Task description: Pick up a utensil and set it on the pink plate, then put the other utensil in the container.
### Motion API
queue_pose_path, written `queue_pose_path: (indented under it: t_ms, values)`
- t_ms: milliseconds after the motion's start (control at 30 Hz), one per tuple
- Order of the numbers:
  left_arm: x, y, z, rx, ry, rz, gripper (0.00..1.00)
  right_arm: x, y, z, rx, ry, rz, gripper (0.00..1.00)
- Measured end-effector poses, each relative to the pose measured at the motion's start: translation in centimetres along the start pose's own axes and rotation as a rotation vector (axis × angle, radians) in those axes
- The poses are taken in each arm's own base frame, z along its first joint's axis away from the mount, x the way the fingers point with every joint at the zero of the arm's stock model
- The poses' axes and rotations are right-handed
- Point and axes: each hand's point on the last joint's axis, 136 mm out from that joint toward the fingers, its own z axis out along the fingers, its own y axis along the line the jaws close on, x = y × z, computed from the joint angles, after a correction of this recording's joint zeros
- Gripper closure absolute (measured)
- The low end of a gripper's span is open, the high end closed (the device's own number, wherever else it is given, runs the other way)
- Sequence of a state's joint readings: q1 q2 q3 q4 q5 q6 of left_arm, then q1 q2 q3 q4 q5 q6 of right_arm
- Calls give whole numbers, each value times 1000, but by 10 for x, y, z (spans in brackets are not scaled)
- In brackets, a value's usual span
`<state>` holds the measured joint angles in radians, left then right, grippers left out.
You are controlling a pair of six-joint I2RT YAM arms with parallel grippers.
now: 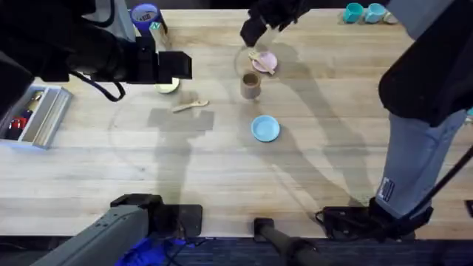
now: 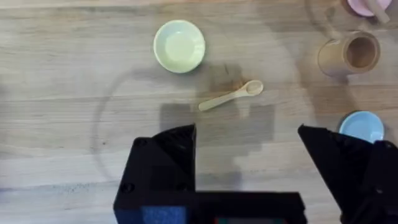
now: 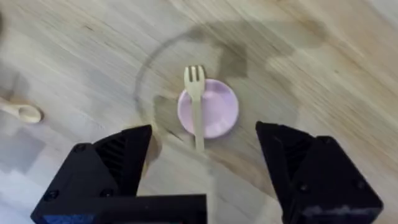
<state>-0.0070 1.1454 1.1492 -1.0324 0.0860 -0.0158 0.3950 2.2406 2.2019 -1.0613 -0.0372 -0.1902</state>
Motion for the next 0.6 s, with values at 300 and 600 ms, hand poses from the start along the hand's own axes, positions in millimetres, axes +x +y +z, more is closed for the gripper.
queue_pose_path:
  t_ms: [300, 600]
  values:
    - [-12, 0, 0, 1, -49, 4, 8, 3, -25, -43, 27, 9, -14, 4]
    - [-12, 0, 0, 1, -50, 4, 8, 14, -50, -122, 81, -76, 29, 4]
